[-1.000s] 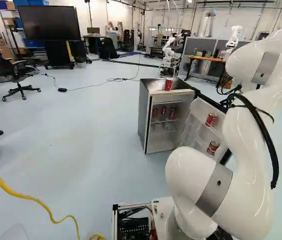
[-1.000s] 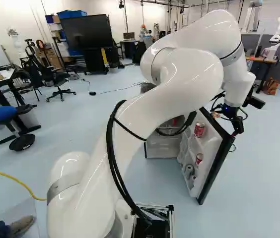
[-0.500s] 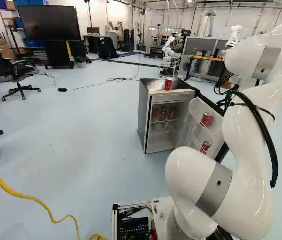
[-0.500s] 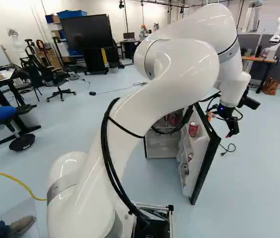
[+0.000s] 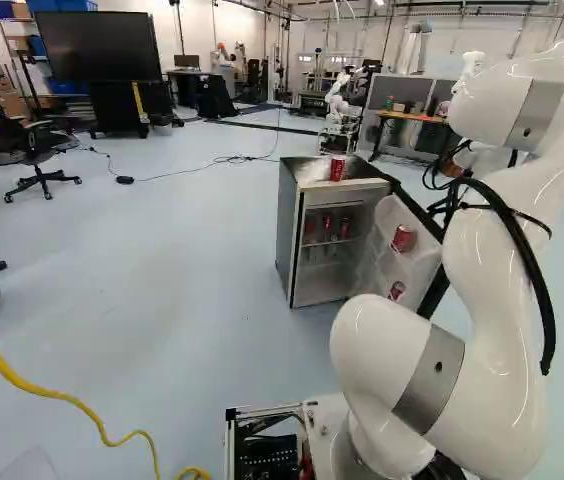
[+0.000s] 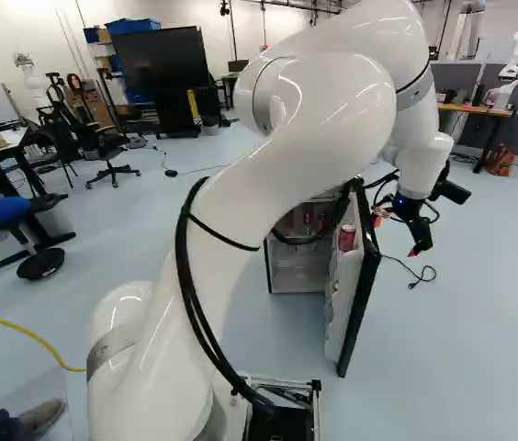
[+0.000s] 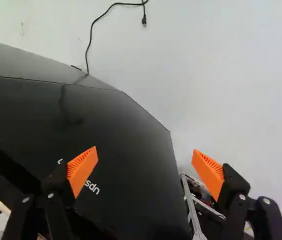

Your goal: Grab a drink from the fridge

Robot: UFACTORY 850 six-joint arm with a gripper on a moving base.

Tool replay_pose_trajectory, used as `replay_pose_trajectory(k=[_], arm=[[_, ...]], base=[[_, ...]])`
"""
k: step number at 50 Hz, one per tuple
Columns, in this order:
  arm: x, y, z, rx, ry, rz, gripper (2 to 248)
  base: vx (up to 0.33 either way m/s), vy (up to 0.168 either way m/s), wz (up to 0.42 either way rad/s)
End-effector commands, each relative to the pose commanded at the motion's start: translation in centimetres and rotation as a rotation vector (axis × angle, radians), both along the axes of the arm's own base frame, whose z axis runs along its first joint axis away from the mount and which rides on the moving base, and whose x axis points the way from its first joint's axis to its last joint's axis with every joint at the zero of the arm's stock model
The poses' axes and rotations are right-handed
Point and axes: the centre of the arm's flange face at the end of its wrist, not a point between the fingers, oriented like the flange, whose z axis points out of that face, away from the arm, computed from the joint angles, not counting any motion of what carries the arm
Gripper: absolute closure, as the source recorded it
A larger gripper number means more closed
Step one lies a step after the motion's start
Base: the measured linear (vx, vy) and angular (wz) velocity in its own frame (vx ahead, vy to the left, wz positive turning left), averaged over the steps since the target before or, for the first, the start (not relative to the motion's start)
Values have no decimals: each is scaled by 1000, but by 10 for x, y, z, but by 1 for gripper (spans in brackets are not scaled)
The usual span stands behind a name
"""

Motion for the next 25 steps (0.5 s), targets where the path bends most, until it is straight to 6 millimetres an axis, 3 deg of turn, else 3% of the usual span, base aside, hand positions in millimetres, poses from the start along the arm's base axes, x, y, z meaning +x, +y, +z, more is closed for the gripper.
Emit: replay_pose_trajectory(k=[25], arm=[[-6, 30, 0, 26, 23, 23, 3]], base=[[0, 0, 0]])
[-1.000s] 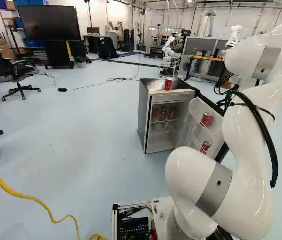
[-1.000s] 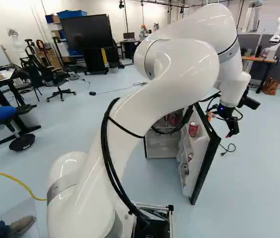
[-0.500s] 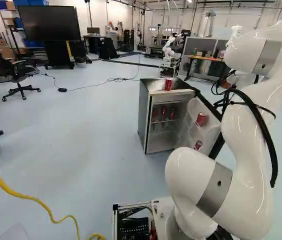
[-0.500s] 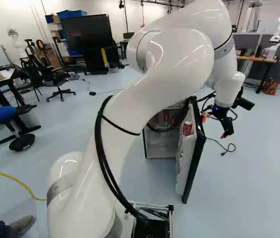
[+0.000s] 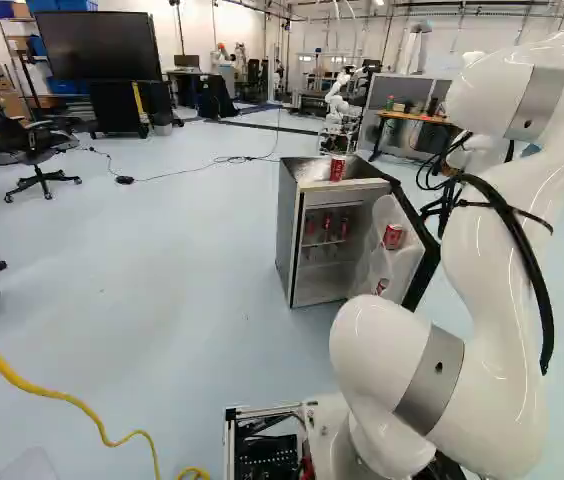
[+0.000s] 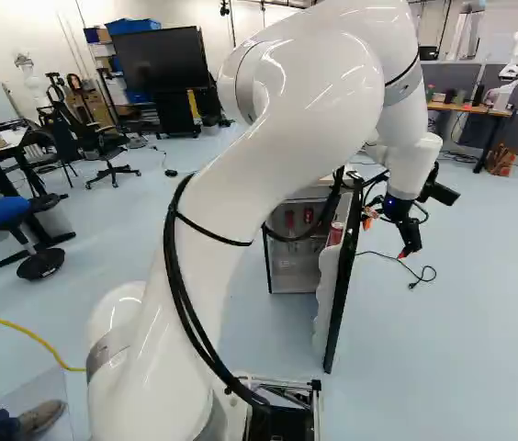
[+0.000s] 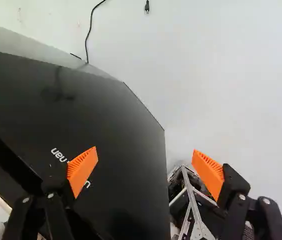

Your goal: Grab a drink from the fridge

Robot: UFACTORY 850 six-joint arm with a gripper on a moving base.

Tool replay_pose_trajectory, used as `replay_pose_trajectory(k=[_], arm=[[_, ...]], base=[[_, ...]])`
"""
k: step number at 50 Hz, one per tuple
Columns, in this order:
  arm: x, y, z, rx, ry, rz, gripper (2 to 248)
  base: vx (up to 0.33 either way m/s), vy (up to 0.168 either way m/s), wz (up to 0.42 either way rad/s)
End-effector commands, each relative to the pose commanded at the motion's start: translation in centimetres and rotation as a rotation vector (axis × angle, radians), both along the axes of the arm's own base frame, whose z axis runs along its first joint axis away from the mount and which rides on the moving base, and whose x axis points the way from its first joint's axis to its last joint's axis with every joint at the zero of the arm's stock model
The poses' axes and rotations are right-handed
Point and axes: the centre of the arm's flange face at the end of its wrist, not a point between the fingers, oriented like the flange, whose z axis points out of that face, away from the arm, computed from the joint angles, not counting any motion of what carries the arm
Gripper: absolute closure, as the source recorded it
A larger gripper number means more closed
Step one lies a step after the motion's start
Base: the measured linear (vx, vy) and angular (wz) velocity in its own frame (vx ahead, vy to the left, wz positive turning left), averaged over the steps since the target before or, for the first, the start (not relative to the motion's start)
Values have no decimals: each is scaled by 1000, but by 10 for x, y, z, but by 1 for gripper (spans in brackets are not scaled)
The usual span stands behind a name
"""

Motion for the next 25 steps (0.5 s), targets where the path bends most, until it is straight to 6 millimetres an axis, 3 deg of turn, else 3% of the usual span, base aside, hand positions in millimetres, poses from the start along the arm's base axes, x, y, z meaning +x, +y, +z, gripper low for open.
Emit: replay_pose_trajectory(k=[25], arm=[[-6, 34, 0, 26, 24, 29, 3]], base=[[0, 0, 0]])
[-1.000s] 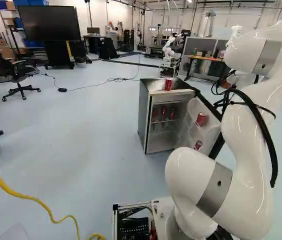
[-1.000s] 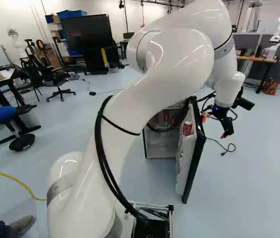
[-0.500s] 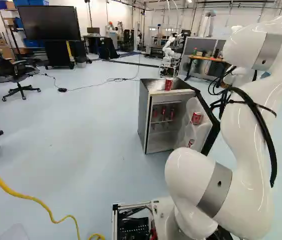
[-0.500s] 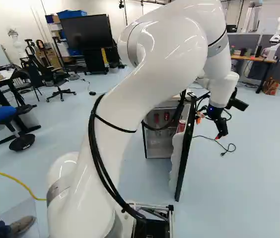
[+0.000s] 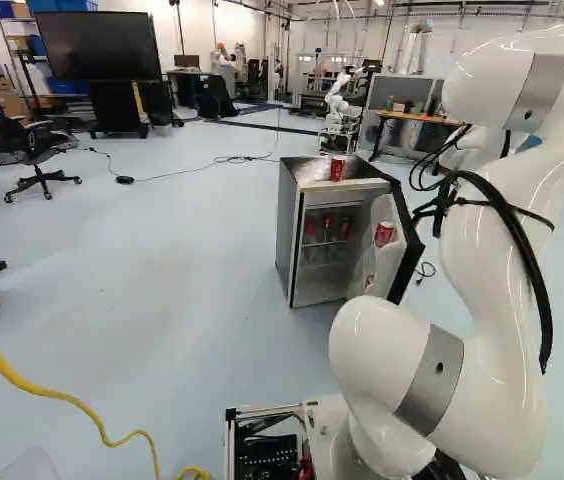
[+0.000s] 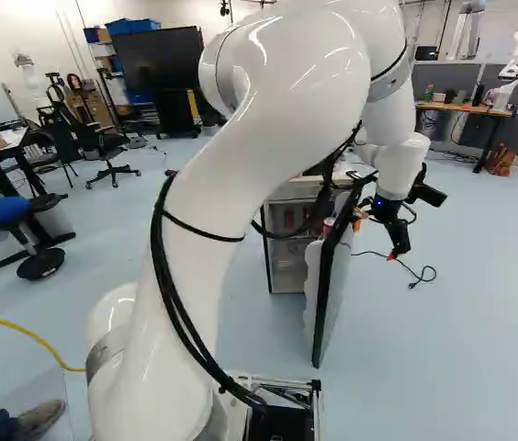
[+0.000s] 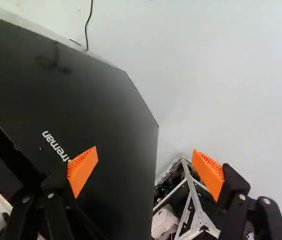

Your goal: Grab a drink from the fridge

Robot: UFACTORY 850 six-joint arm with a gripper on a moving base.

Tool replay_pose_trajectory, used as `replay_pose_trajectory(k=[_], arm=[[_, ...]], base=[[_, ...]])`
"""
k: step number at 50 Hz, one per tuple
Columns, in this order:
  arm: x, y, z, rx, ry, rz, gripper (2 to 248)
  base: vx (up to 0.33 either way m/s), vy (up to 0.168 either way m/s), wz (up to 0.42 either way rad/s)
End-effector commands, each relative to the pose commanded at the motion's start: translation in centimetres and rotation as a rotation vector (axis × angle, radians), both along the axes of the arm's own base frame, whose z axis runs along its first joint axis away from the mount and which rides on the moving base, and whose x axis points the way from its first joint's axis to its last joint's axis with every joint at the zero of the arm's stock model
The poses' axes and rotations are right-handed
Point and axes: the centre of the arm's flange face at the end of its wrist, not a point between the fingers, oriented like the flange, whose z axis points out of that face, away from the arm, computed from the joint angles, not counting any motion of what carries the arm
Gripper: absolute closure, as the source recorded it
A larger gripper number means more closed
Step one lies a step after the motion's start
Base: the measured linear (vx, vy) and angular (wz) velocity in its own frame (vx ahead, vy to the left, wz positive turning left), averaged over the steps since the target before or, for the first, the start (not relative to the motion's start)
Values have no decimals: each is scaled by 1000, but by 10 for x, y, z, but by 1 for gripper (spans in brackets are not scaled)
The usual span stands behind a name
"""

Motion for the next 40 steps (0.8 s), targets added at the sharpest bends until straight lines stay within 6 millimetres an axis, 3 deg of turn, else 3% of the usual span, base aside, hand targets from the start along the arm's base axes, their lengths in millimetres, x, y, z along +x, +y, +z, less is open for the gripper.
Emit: replay_pose_trajectory(k=[40], arm=[[-9, 61, -1, 38, 39, 61, 3]], base=[[0, 0, 0]])
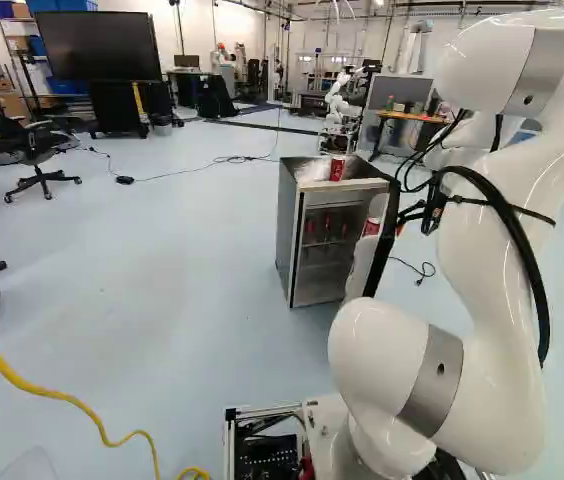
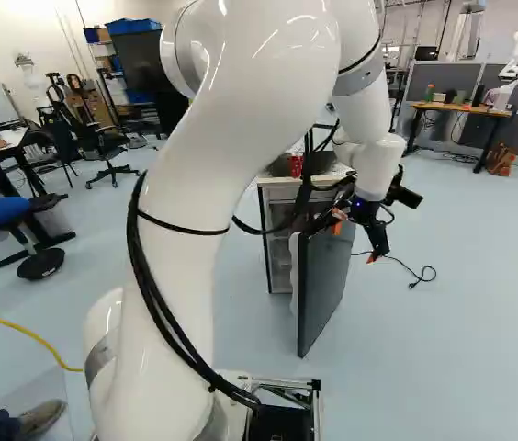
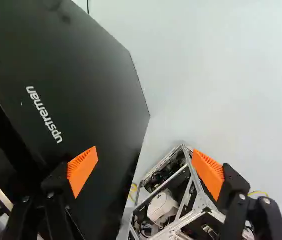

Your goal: Grab a drink from the fridge

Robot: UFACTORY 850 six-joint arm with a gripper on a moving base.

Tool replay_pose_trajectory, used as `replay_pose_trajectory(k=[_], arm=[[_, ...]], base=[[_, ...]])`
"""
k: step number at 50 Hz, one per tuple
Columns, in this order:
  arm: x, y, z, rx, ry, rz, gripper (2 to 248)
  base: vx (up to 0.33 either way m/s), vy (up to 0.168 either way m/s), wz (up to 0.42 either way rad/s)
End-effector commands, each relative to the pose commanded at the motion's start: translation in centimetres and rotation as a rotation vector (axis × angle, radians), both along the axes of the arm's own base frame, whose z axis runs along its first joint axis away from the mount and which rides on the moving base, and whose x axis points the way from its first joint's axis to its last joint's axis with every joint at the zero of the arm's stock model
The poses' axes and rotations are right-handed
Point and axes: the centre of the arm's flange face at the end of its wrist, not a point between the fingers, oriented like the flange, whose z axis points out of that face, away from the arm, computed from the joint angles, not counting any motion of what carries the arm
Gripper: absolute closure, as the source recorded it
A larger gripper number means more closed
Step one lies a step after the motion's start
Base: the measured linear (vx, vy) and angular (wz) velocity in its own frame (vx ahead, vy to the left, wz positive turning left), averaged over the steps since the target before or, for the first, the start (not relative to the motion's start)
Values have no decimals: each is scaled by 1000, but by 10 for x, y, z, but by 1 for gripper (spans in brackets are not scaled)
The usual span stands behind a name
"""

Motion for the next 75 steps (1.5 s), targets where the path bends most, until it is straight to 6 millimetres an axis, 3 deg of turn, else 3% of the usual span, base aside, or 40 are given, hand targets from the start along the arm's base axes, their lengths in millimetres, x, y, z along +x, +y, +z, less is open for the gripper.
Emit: replay_pose_trajectory(k=[75], arm=[[-10, 137, -3, -4, 14, 183, 3]], base=[[0, 0, 0]])
